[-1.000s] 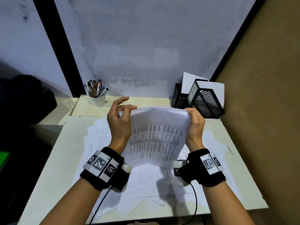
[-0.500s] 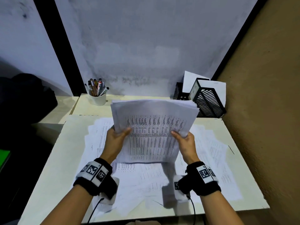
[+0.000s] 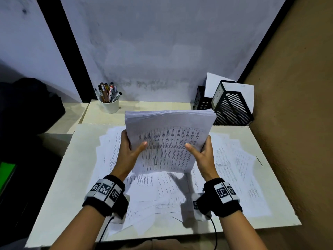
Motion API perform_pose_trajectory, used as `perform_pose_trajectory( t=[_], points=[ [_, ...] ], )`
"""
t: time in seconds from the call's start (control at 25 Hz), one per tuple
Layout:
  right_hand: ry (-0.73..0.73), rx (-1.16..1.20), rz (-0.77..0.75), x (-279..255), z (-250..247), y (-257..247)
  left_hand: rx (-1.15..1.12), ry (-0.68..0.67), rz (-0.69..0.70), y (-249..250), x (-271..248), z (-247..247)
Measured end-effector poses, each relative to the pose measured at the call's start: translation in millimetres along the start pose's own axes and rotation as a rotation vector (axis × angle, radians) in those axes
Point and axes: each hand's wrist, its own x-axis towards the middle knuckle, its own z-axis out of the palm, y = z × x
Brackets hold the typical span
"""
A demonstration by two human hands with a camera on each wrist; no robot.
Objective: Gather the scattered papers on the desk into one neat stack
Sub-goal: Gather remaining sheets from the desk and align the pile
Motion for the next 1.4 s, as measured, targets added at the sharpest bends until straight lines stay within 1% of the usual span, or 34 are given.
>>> perform_pose_trajectory(
  t=[0.12,0.24,0.28,0.32,0.4,0.48,0.52,0.56,0.6,0.68,0.72,0.76,0.8,0.84,0.88,0.92,1.0,1.08,1.16,1.2,1.28,1.32,1.4],
  points=[
    [0.042,-0.026,0.020,-1.0,5.8,3.2,0.007,-0.006,-0.003,2.0,0.1,2.9],
    [0.027,-0.051,0.070,-4.7,9.0,12.9,0.029,-0.033,0.003,-2.0,-0.1,5.6],
    [0.042,-0.074,0.089,-5.2,10.9,16.0,0.049,-0.049,-0.001,-6.1,-0.2,8.2],
    [0.074,-0.109,0.093,-3.5,12.9,21.3,0.078,-0.063,-0.013,-10.3,-1.0,11.1],
    [0.187,-0.176,0.068,0.0,19.0,24.0,0.152,-0.071,-0.036,-15.5,-0.4,14.0],
    [0.252,-0.202,0.039,4.4,21.1,16.8,0.176,-0.003,-0.012,-16.5,6.3,10.7],
    [0.251,-0.187,0.033,8.3,19.0,7.2,0.161,0.036,0.018,-14.6,10.7,5.2],
    [0.230,-0.155,0.019,14.1,14.2,-1.7,0.128,0.038,0.046,-10.5,16.1,-0.8],
    [0.202,-0.136,0.012,20.9,8.5,-10.1,0.103,0.004,0.058,-5.8,20.3,-5.8],
    [0.158,-0.119,0.004,35.2,-2.7,-18.6,0.118,-0.097,0.006,4.6,24.1,-8.2],
    [0.141,-0.114,0.013,39.9,-8.6,-17.6,0.175,-0.123,-0.033,6.7,22.3,-4.1],
    [0.118,-0.094,0.026,42.8,-11.8,-17.0,0.219,-0.121,-0.049,7.9,20.7,1.7],
    [0.089,-0.069,0.043,44.5,-15.8,-16.3,0.255,-0.092,-0.057,4.0,20.3,7.9],
    [0.057,-0.073,0.098,44.9,-21.3,-15.2,0.257,-0.036,-0.086,-1.9,18.6,15.2],
    [0.057,-0.091,0.171,45.4,-32.1,-8.0,0.262,0.019,-0.128,-9.7,16.9,20.1],
    [0.076,-0.114,0.276,46.4,-49.7,3.3,0.281,0.056,-0.155,-17.9,15.4,22.8],
    [0.223,-0.167,0.504,45.9,-108.2,42.1,0.363,0.087,-0.210,-38.1,8.9,16.9],
    [0.442,-0.340,0.759,42.8,-166.6,77.0,0.427,0.119,-0.276,-61.3,2.7,3.5],
    [0.616,-0.502,0.905,35.6,-200.8,94.5,0.477,0.159,-0.342,-82.3,-3.3,-8.8],
    [0.655,-0.542,0.937,33.0,-205.1,96.9,0.501,0.173,-0.361,-91.4,-4.8,-11.5],
    [0.632,-0.533,0.898,37.0,-197.3,100.2,0.526,0.190,-0.393,-103.0,-5.7,-11.7],
    [0.563,-0.559,0.882,42.4,-189.8,101.9,0.528,0.193,-0.400,-104.1,-4.6,-10.4],
    [0.430,-0.688,0.872,51.1,-169.1,96.1,0.540,0.186,-0.396,-104.9,-1.5,-7.7]
  ],
)
